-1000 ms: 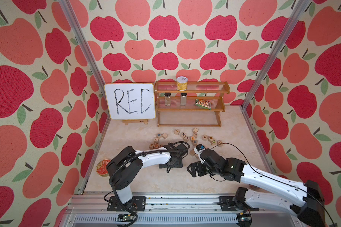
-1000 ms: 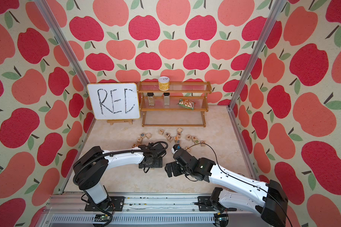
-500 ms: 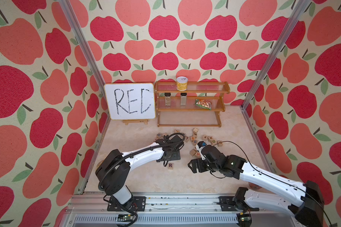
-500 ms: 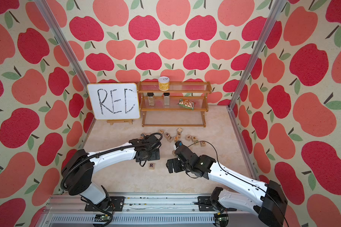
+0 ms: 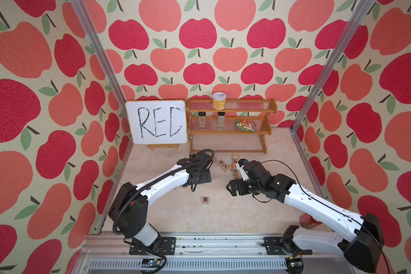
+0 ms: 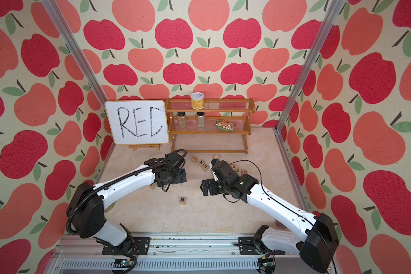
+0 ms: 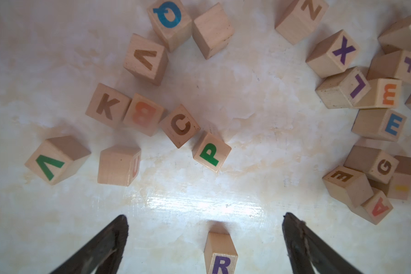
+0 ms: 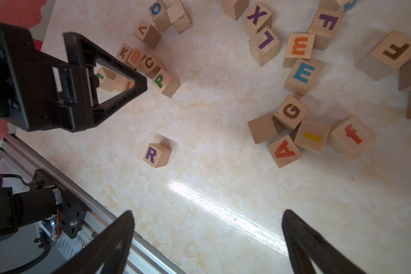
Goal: Assemble the uppercase word "red" with letter blocks
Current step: Pick up the letter block from the center of the board.
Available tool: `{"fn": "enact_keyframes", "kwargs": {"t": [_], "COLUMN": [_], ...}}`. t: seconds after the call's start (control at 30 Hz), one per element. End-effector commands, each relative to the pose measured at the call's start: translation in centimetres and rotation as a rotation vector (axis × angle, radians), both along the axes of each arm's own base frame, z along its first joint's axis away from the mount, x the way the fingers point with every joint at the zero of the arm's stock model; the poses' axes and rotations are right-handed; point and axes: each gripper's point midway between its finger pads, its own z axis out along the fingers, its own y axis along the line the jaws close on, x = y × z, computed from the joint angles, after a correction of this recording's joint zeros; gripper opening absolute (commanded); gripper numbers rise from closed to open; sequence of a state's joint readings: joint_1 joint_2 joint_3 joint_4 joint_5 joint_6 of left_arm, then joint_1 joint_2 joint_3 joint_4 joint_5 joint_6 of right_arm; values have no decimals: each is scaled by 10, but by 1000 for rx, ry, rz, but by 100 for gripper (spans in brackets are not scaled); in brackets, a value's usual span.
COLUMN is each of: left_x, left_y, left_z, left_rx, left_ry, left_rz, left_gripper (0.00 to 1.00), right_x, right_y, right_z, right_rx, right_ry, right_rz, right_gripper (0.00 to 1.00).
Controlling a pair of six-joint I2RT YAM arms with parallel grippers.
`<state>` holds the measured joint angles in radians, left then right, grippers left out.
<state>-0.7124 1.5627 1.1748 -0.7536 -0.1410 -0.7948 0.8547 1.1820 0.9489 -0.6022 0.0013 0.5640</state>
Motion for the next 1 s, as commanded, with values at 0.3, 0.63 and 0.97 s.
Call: {"fn": "enact_keyframes", "kwargs": {"t": [0.3, 0.63, 0.97], "left_x": [12, 19, 18], "left_y": [-1, -10, -24], "left_z": [29, 38, 46], "left_rx": [-32, -78, -171], "left_ry": [-15, -30, -41], "left_rz": [-78, -166, -292], "left_gripper": [100, 99, 99], "right_x": [24, 54, 89], "right_y": [-22, -41, -36], "right_z": [8, -16, -38], "right_rx": [-48, -139, -261], "right_ry": [38, 116, 163], "right_rz": [-42, -146, -188], "right_gripper": [99, 99, 99]}}
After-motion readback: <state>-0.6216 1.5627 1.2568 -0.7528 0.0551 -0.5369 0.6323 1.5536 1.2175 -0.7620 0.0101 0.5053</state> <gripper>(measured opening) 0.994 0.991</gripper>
